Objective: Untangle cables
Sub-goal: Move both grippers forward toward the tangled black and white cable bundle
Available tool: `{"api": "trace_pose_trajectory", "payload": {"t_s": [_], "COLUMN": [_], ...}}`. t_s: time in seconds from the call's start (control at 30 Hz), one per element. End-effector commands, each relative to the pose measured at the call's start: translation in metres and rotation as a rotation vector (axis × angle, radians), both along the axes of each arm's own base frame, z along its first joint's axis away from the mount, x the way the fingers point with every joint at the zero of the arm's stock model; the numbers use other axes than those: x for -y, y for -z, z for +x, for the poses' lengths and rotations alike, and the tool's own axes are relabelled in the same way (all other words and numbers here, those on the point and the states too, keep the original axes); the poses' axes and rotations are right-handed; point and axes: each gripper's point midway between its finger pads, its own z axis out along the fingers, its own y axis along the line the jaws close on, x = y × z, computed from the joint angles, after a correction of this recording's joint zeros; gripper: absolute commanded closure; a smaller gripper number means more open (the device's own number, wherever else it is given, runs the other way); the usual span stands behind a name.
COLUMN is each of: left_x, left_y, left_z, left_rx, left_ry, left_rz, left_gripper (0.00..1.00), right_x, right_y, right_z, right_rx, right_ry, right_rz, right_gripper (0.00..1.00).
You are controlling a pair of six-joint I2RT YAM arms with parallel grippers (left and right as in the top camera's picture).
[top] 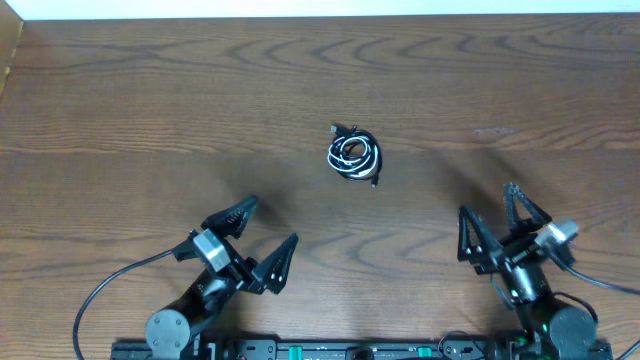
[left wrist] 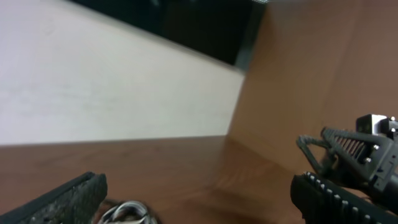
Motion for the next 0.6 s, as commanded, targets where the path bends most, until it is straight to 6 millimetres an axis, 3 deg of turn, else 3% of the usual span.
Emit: {"api": "trace_pose_trajectory", "payload": {"t_s": [0.0, 0.07, 0.13, 0.2, 0.3, 0.47, 0.57], "left_x": [0.007, 0.007, 0.005, -0.003, -0.011, -0.014, -0.011], "left_y": [-0.05, -0.076, -0.096, -0.115, -0.125, -0.139, -0.132], "left_z": [-0.027, -0.036, -0.039, -0.033, -0.015, 0.02, 0.056], "left_rx": [0.099, 0.177, 0.215, 0.16, -0.011, -0.267, -0.497], "left_ry": [0.08, 0.053, 0.018, -0.048, -0.114, -0.132, -0.105], "left_rz": [-0.005, 0.049, 0.096, 0.126, 0.18, 0.251, 0.288], "left_gripper": [0.0, 0.0, 0.0, 0.0, 0.0, 0.0, 0.0], "right_x": [-0.017, -0.017, -0.016, -0.016, -0.013, 0.0, -0.008], "right_y": [-0.038, -0.071, -0.092, -0.113, -0.132, -0.142, -0.127], "right_z": [-0.03, -0.051, -0.061, -0.062, -0.054, -0.026, 0.005], "right_rx": [0.154, 0.343, 0.408, 0.394, 0.273, 0.009, -0.226], "right_ry": [-0.153, -0.113, -0.078, -0.038, 0.029, 0.107, 0.007], "right_rz": [0.042, -0.035, -0.085, -0.156, -0.277, -0.408, -0.446], "right_gripper": [0.01, 0.01, 0.01, 0.01, 0.01, 0.01, 0.01]}}
